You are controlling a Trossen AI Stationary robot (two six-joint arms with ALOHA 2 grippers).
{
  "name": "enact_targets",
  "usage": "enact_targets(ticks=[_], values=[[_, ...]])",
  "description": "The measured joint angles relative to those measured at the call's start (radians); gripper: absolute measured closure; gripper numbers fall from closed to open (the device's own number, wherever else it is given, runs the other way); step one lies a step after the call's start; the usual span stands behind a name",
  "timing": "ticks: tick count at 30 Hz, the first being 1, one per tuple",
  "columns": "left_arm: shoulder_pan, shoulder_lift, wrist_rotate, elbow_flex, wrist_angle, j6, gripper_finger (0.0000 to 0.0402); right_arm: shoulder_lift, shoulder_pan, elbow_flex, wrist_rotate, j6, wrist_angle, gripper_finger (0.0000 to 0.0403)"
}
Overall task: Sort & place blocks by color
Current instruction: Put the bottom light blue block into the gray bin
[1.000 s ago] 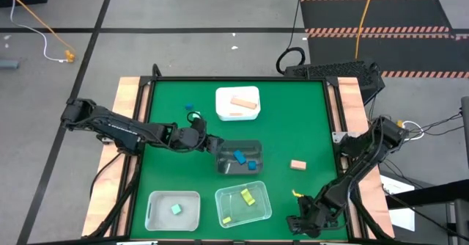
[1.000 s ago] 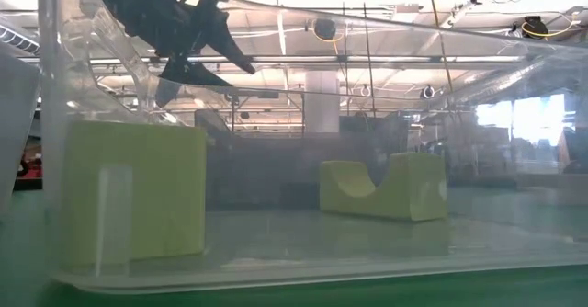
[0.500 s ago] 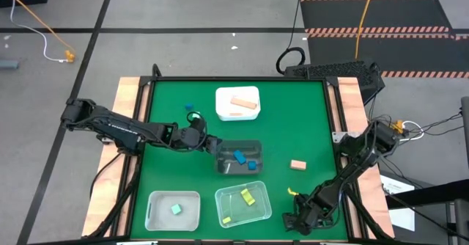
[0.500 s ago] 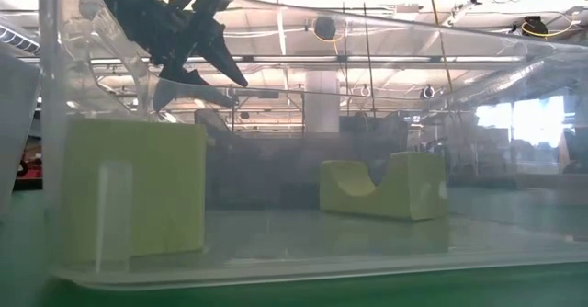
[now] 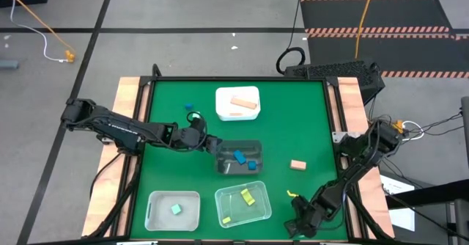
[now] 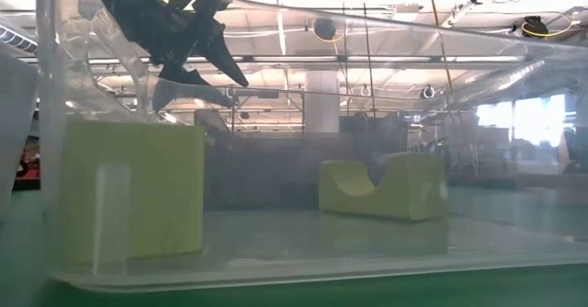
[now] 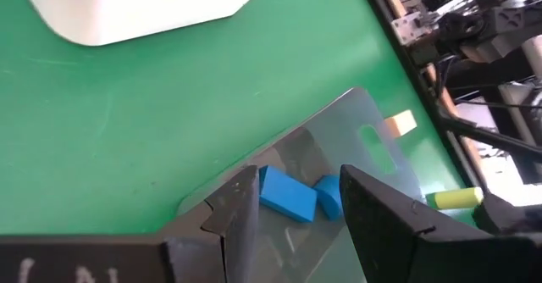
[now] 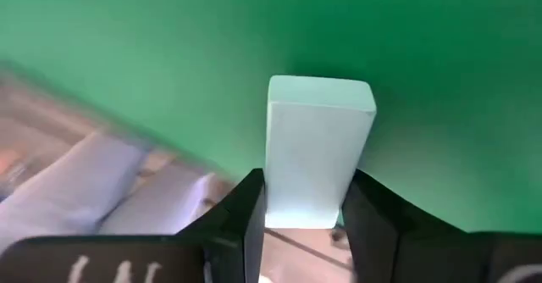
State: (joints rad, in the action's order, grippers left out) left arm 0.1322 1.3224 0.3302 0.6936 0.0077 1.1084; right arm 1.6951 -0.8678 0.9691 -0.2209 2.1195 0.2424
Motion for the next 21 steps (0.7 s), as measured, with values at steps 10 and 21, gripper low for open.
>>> enact_targets(ticks=[10,21], values=[[0.005,0.0,-0.076,-0.001,0.224,-0.032,0.0236,-0.229,0.021,0.002,0.35,-0.259,-0.044,0.0294],[0.037,0.0,-0.098,-0.001,0.632,-0.109,0.0236,-0.392,0.209,0.002,0.8,-0.885,-0.13,0.0294]])
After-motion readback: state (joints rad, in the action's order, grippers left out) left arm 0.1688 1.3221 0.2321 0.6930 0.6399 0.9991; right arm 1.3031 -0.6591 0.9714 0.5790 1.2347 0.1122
